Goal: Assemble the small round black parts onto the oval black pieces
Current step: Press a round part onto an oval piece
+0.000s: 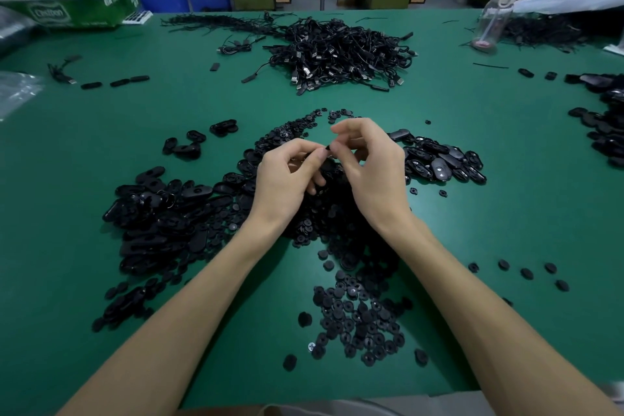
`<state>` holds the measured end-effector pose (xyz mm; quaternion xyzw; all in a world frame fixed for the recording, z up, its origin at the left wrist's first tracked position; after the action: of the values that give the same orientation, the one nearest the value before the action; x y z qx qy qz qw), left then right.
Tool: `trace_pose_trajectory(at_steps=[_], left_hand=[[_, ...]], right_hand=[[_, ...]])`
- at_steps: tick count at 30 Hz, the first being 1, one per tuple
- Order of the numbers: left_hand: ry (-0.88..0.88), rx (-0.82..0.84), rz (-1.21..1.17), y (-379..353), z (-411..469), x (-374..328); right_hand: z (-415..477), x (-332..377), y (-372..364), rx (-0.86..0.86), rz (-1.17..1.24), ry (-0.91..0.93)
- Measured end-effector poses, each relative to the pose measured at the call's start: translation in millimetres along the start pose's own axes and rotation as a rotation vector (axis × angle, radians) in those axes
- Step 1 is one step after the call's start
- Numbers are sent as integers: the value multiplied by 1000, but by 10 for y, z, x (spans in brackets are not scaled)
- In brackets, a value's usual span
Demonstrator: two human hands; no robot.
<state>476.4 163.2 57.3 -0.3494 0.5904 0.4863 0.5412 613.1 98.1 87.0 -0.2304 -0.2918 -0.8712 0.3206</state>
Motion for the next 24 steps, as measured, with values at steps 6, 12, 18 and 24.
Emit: trace_pose_trajectory(at_steps=[6, 12, 18, 24], left_hand=[[-4, -32, -4, 67, 29, 15], [-3, -19, -49, 63, 28, 1], [32, -25, -99, 77, 51, 50], [-1, -15, -122, 62, 37, 28]], right_hand=[[-14, 25, -66, 66, 77, 0], [-6, 26, -40, 56, 109, 4], [-17, 12, -74, 65, 78, -2], [-15, -44, -55, 44, 95, -78]])
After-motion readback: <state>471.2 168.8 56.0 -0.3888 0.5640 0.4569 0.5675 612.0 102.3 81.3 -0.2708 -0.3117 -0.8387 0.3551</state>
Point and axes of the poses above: each hand's wrist, its own z-axis towards the middle knuckle, its own y-axis out of the back of the hand, x = y × z, the point moved 7 cm from there along z, towards the middle knuckle, and after that the axes turned 15 degrees about y, right-handed, at the moved point
